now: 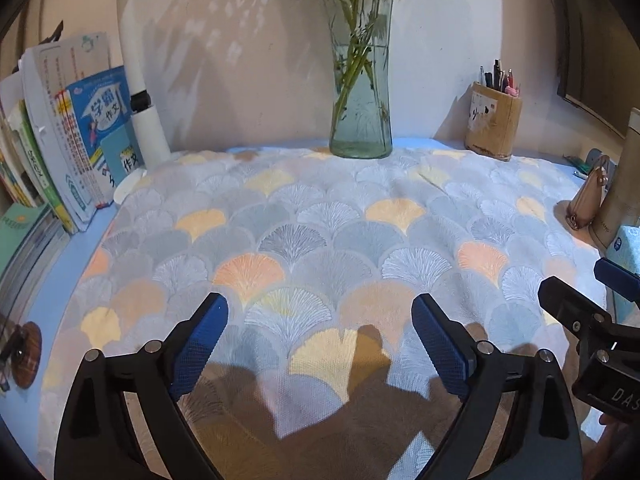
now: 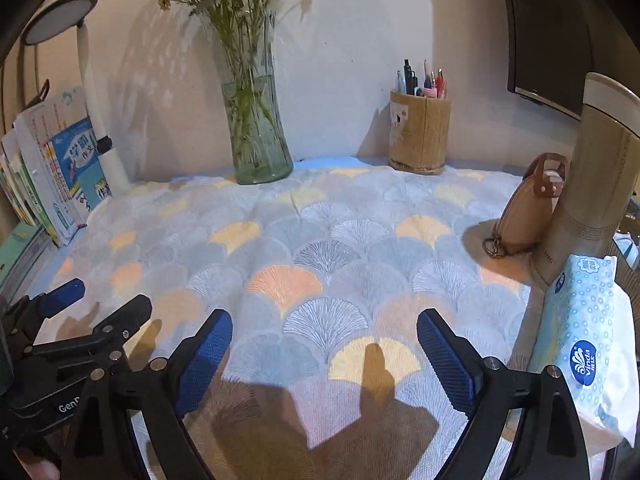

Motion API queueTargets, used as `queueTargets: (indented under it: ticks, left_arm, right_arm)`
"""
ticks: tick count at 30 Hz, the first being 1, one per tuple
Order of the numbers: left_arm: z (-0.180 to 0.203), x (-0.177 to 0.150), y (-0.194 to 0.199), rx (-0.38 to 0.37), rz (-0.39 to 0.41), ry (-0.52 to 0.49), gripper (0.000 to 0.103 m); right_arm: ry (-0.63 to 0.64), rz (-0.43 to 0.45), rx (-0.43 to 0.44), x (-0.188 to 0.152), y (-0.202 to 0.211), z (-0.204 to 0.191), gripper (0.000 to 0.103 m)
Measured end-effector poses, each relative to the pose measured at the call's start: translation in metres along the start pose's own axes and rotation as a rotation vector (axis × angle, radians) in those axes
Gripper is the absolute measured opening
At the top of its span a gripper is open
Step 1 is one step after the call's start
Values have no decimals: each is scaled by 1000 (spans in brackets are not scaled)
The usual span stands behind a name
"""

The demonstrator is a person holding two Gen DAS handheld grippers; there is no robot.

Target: Organize soft objects

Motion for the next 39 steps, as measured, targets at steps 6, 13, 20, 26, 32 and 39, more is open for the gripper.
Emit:
queueTargets:
  ticks: [6,13,20,26,32,39]
  left_arm:
    - [-2,-1,-6,5,-31,10,93]
    - [-3,0,-7,8,-36,8,93]
    - [-3,-1,-9,15,-50,9,93]
    - [-4,-1,-10,22,-55,8,93]
    - [-3,-1,-11,25,-59,7,93]
    - [-4,0,-12,19,-62,6,93]
  right_arm:
    - [2,-26,-3,-2,-5,1,93]
    - [6,-37,-3,-3,-7,1,93]
    - [8,-43,-1,-3,-8,0,93]
    - [14,-57,2,-4,-10,0,93]
    - [15,-59,2,-4,-10,-1,93]
    - [18,-61,4,-5,-11,0,93]
Point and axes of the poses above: each gripper's, at about its wrist camera, not at the fingertips, and y roughly against the way its jaws point, z to its right, x to its top, the point moved 4 cm from there along -y, roughly the way its jaws point, and after that the axes turned 6 degrees about y, right-handed, at the moved point
